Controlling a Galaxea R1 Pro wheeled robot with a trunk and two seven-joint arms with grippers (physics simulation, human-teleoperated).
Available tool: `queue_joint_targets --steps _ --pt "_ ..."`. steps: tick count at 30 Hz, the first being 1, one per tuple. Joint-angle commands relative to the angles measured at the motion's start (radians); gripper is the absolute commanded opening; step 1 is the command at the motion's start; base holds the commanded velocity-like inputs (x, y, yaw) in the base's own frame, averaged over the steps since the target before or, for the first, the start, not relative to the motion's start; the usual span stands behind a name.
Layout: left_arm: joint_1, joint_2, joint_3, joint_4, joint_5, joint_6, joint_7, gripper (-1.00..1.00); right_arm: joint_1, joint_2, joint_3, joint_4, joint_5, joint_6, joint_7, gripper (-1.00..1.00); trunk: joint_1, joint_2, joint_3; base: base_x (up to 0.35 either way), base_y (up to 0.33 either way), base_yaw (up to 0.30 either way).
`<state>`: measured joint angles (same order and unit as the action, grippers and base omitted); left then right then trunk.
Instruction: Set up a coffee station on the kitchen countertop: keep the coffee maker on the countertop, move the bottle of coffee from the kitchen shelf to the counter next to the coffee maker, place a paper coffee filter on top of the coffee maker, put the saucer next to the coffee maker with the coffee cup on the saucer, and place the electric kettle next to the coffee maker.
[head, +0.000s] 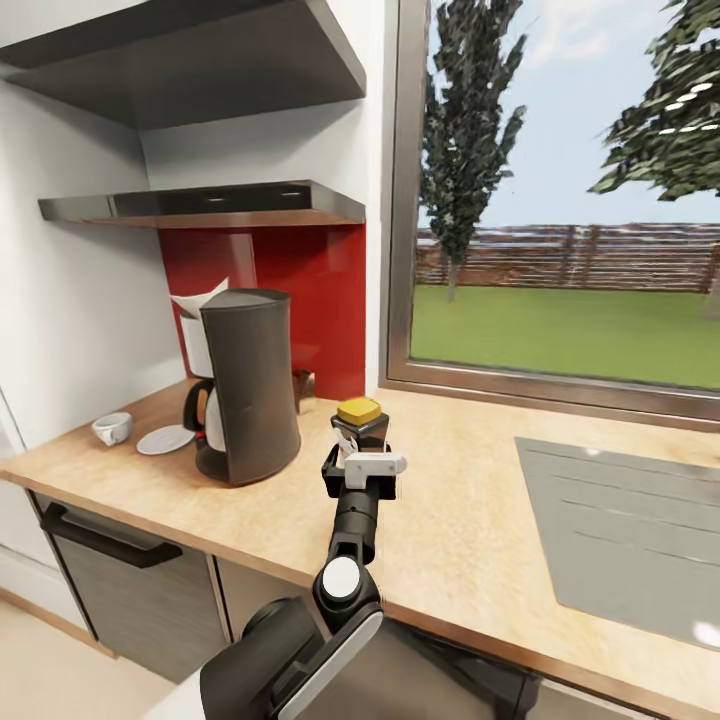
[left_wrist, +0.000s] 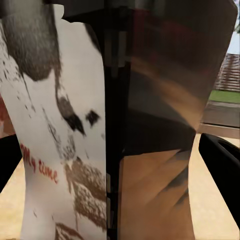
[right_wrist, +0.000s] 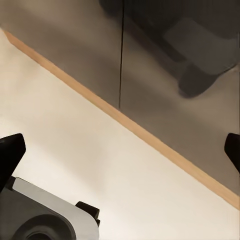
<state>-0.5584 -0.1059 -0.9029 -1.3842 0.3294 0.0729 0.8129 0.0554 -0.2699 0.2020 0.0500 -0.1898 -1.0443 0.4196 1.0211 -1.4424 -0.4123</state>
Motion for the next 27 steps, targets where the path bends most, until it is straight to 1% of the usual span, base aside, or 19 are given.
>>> queue_joint_targets --steps 1,9,15,16,18,19,21,24,27 --pt "-0.001 0.0 -0.002 -0.001 0.001 0.007 0.007 -1.0 0.0 0.0 0.007 0.001 -0.01 -0.003 0.005 1.0 0.0 -0.001 -0.001 -0.002 -0.004 0.266" --pt "-0.001 0.0 -0.002 -0.001 0.001 0.007 0.007 -1.0 0.0 0.0 0.007 0.001 -0.011 -0.003 0.005 1.0 0.0 -0.001 -0.001 -0.001 -0.001 0.266" --pt "-0.001 -0.003 -0.004 0.001 0.002 0.007 0.006 -1.0 0.0 0.0 0.007 0.001 -0.011 -0.003 0.005 1.0 0.0 -0.001 -0.001 0.0 0.0 0.101" --pt "-0.001 -0.005 -0.007 0.023 0.002 0.007 0.004 -1.0 0.0 0.0 0.007 0.001 -0.011 -0.003 0.005 1.0 0.0 -0.001 -0.001 0.0 0.0 0.015" --pt "-0.001 -0.018 -0.006 0.042 0.002 0.007 0.003 -1.0 0.0 0.0 0.007 0.001 -0.011 -0.003 0.005 1.0 0.0 -0.001 -0.001 0.0 0.0 0.011" --pt "-0.001 -0.036 -0.004 0.056 0.002 0.009 0.001 -1.0 0.0 0.0 0.007 0.001 -0.011 -0.003 0.005 1.0 0.0 -0.001 -0.001 0.0 0.0 0.006" --pt "-0.001 -0.057 0.002 0.067 0.002 0.011 -0.003 -1.0 0.0 0.0 0.007 0.001 -0.011 -0.003 0.005 1.0 0.0 -0.001 -0.001 0.0 0.0 0.004" --pt "-0.001 -0.069 0.01 0.071 0.001 0.012 -0.013 -1.0 0.0 0.0 0.007 0.001 -0.011 -0.003 0.005 1.0 0.0 -0.001 -0.001 0.0 0.0 0.002" --pt "-0.002 -0.069 0.021 0.074 0.001 0.013 -0.049 -1.0 0.0 0.0 0.007 0.001 -0.011 -0.003 0.005 1.0 0.0 -0.001 -0.001 0.0 0.0 0.0"
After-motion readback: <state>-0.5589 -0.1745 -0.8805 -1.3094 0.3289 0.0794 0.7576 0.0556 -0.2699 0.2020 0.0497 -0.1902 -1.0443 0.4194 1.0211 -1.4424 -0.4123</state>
